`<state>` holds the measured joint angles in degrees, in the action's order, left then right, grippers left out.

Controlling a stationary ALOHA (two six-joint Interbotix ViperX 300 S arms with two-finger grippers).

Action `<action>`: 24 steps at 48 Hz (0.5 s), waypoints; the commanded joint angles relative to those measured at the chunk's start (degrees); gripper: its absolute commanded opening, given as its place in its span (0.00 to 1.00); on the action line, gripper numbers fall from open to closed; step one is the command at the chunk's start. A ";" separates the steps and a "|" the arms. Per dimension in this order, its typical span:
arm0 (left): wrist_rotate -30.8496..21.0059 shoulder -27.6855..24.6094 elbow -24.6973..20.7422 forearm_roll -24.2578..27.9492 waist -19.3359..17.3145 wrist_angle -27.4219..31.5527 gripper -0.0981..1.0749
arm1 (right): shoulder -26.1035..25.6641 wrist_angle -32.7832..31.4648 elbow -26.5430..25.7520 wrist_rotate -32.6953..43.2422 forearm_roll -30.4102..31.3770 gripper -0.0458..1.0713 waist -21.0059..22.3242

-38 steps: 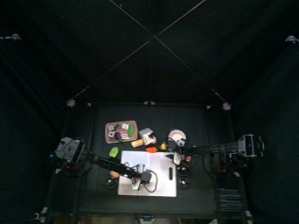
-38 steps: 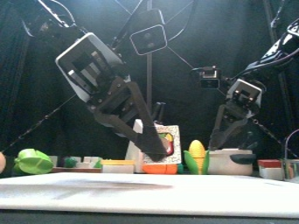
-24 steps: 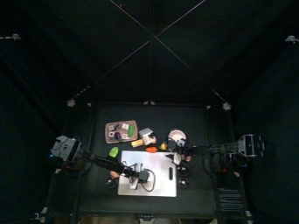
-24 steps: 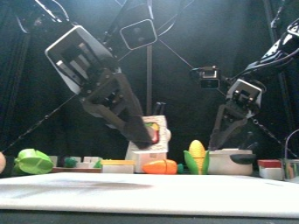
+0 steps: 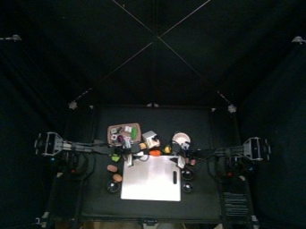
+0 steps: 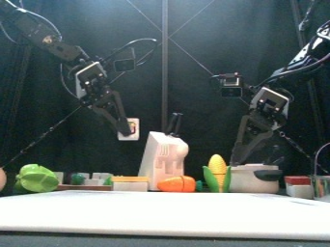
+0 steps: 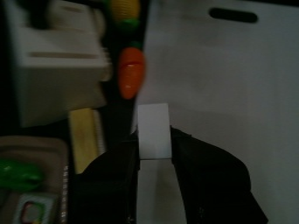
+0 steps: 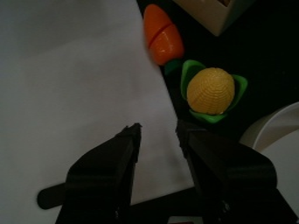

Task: Place onto large plate

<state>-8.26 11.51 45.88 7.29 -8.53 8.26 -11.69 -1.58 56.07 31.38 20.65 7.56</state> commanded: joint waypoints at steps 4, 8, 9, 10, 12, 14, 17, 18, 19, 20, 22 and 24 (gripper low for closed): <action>0.35 3.16 1.58 -2.81 -7.82 -5.36 0.59 | -0.44 0.18 -1.05 -0.18 0.00 0.73 0.26; 0.44 2.11 2.90 -3.25 -10.11 -8.35 0.60 | -0.09 0.18 -1.14 -0.18 0.00 0.73 0.26; 0.44 1.76 3.25 -3.25 -10.63 -8.79 0.60 | 0.00 0.18 -1.14 -0.18 0.00 0.73 0.26; 0.44 1.41 3.52 -3.25 -11.07 -9.14 0.60 | 0.00 0.18 -1.14 -0.18 0.00 0.73 0.26; 0.35 0.70 4.04 -3.25 -12.30 -9.32 0.60 | 0.09 0.18 -1.14 -0.09 -0.09 0.73 0.26; 0.26 -0.18 4.57 -3.34 -13.97 -9.32 0.60 | 0.18 0.18 -1.05 -0.09 0.00 0.73 0.26; 0.18 -1.05 5.10 -3.69 -15.82 -9.40 0.60 | 0.18 0.18 -1.14 -0.18 0.00 0.73 0.26; 0.26 -1.32 5.36 -3.78 -16.44 -9.40 0.60 | 0.18 0.18 -1.14 -0.26 0.00 0.73 0.26; 0.26 -1.49 5.54 -3.87 -16.96 -9.32 0.60 | 0.18 0.18 -1.14 -0.26 0.00 0.73 0.26; 0.26 -1.76 5.71 -3.96 -17.58 -9.32 0.60 | 0.18 0.18 -1.14 -0.26 0.00 0.73 0.35; 0.26 -2.20 6.06 -3.87 -18.63 -9.32 0.60 | 0.18 0.18 -1.14 -0.26 -0.09 0.73 0.26; 0.35 -2.37 6.50 -3.96 -19.51 -9.32 0.60 | 0.26 0.18 -1.14 -0.18 0.00 0.73 0.35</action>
<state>-8.09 9.32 52.47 3.52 -26.10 -0.62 -10.81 -1.58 56.07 31.20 20.65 7.82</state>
